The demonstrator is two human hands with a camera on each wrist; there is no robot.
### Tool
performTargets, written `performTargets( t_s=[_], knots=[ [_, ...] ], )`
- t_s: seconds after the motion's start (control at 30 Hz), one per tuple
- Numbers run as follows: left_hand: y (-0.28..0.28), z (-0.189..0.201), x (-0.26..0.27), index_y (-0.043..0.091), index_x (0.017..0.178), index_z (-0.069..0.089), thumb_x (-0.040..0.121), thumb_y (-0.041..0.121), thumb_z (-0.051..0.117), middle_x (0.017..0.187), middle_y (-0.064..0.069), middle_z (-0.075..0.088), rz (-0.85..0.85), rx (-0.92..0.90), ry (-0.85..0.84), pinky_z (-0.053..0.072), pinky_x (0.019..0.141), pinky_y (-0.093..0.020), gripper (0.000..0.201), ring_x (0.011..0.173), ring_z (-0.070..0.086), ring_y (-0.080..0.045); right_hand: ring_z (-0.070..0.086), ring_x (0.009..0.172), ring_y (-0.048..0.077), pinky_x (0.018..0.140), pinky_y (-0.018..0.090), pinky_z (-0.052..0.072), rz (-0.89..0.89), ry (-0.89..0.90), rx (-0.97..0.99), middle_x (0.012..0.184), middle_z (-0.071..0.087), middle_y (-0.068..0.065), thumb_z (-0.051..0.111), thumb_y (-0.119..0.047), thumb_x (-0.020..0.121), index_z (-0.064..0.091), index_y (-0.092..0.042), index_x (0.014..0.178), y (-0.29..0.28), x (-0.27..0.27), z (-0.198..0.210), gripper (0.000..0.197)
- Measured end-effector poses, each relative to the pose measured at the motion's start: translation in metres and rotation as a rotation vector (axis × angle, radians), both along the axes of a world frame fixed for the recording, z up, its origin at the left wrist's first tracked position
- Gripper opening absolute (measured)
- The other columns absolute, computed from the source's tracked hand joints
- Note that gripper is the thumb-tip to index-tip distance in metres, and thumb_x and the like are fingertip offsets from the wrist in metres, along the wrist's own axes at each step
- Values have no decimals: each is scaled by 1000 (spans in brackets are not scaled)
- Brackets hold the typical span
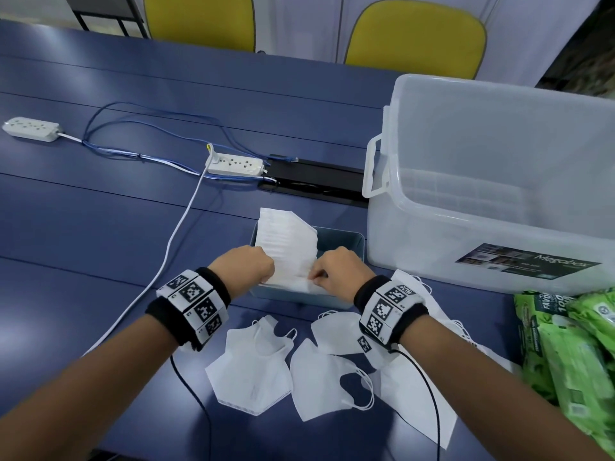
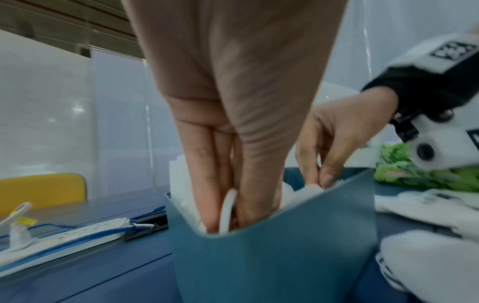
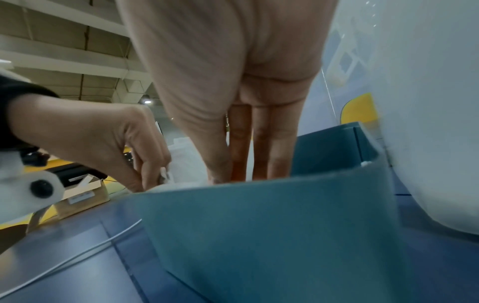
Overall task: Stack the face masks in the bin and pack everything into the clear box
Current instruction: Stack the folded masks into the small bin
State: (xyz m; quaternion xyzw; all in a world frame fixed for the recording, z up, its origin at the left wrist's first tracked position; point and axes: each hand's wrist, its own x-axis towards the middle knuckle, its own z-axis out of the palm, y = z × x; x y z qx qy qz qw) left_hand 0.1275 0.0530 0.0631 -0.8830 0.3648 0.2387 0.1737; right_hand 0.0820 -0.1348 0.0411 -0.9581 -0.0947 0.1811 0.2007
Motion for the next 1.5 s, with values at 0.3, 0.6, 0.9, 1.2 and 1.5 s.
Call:
performTargets(
  t_s=[0.3,0.6,0.9,1.2,1.5],
  knots=[
    [-10,-7,-1,5,101,57,84,-11,47,110,-10,61,-187,161,-115,47,76,-33,26,100,60,-30,63,101,21,82,21,41,-25,27,18,108,71,2,60,-16,90,72,-14,107,1,1,-9,20],
    [11,-28,-51,5,119,57,78,8,69,114,-12,61,-24,-435,-197,55,70,-38,43,96,64,-32,45,129,21,107,35,36,71,-82,111,142,49,2,49,-29,98,47,-19,139,-3,-32,-9,41],
    [13,-59,-78,5,132,52,67,28,80,135,-9,56,48,-453,-204,45,99,-43,74,122,55,-24,12,148,19,119,37,15,230,-47,-106,161,8,3,35,4,95,12,-13,153,7,-50,-37,64],
    [9,-62,-114,10,130,48,71,12,74,133,-14,53,152,-668,-241,39,99,-56,64,126,49,-37,45,131,20,109,19,24,-1,-285,311,137,55,2,44,-4,95,57,-14,131,-17,-72,-30,39],
    [-38,-103,-162,31,100,55,61,20,59,105,2,64,8,-740,-101,54,81,-46,41,102,48,-15,59,100,23,93,16,33,-444,-358,247,105,68,0,57,-8,80,70,-18,102,-117,-171,-64,27]
  ],
)
